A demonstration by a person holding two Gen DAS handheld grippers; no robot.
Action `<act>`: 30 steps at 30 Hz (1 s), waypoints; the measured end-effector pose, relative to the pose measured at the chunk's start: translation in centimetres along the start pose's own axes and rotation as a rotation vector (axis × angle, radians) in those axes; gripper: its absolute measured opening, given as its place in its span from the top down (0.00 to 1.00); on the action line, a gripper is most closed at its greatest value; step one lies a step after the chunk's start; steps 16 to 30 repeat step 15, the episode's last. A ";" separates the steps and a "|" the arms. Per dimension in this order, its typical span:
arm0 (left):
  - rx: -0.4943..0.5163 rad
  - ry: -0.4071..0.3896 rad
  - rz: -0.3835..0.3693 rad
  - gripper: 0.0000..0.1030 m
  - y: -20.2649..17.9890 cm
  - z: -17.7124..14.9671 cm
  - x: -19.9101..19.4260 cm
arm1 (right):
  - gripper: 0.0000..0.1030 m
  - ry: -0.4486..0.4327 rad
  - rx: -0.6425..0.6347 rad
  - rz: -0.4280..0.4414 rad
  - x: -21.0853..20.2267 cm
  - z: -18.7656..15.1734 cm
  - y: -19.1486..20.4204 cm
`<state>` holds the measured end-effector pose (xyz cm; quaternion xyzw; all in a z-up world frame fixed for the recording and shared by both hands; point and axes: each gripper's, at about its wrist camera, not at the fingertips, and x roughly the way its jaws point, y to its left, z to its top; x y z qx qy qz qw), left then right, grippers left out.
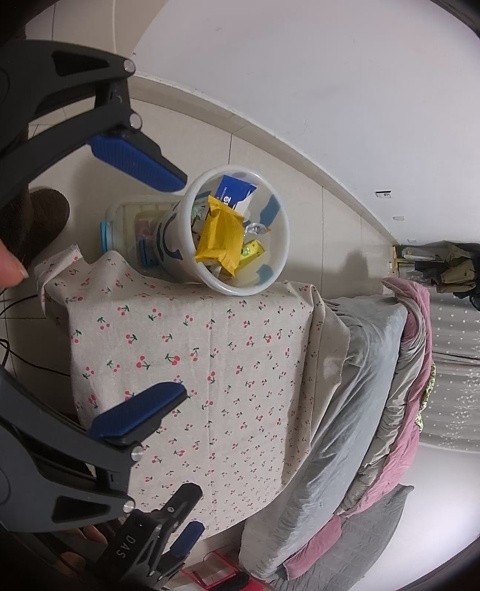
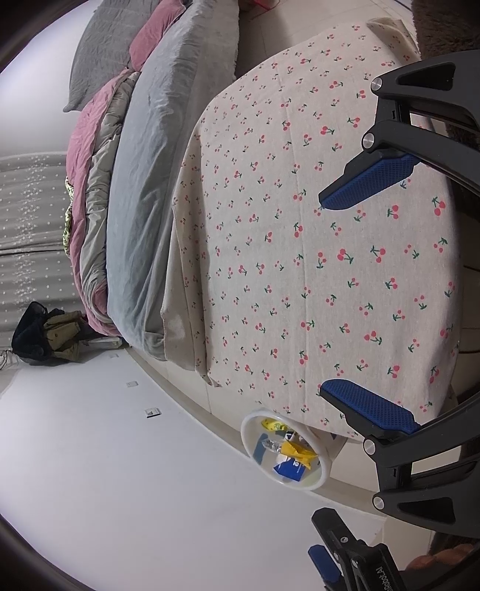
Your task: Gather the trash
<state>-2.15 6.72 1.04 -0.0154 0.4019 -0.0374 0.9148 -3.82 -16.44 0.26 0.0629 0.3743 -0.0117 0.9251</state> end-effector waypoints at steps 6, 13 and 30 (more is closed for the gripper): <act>0.003 0.000 -0.002 0.01 -0.4 -0.1 0.2 | 0.08 0.001 -0.002 0.002 0.0 0.1 -0.1; 0.018 -0.007 -0.008 0.01 -1.0 -0.3 0.0 | 0.08 -0.001 -0.003 0.002 -0.1 0.1 -0.1; 0.023 -0.005 -0.010 0.01 -1.3 -0.3 0.1 | 0.08 0.000 0.001 0.002 -0.1 0.1 -0.2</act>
